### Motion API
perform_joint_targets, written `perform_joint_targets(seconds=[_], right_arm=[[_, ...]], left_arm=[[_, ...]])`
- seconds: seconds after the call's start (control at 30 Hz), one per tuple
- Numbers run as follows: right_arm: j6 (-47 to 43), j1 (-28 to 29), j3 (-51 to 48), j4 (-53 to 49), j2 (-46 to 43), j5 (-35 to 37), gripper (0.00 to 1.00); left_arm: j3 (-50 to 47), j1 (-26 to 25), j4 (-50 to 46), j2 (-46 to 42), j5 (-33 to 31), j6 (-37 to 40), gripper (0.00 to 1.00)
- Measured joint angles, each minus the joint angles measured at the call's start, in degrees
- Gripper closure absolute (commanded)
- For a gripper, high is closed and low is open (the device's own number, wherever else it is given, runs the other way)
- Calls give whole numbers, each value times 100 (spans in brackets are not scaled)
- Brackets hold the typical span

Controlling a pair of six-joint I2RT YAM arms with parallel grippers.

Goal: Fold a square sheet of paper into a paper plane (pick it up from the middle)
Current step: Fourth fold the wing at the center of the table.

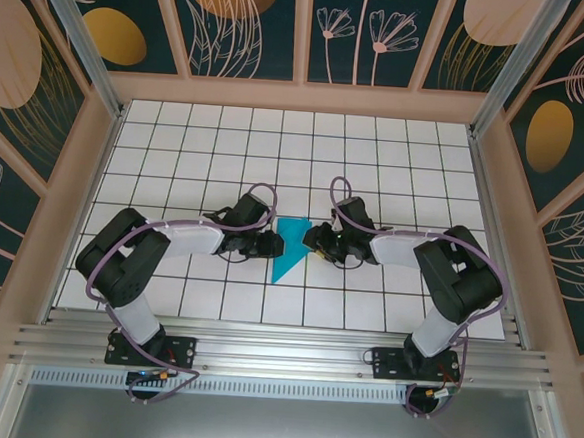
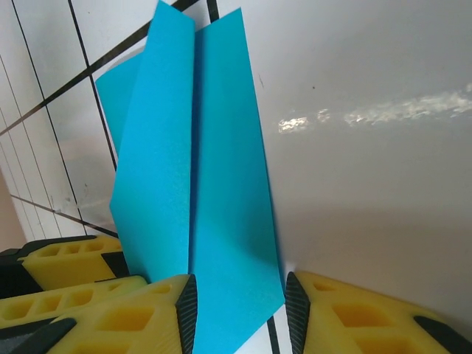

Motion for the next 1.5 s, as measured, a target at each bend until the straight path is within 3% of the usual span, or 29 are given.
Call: perform_joint_targets(seconds=[0.77, 1.5], right_arm=[[280, 129, 0, 518, 33, -94, 58], [448, 39, -264, 769, 20, -105, 56]], left_arm=[[-2, 28, 4, 31, 0, -55, 72], [-175, 22, 518, -61, 251, -614, 68]])
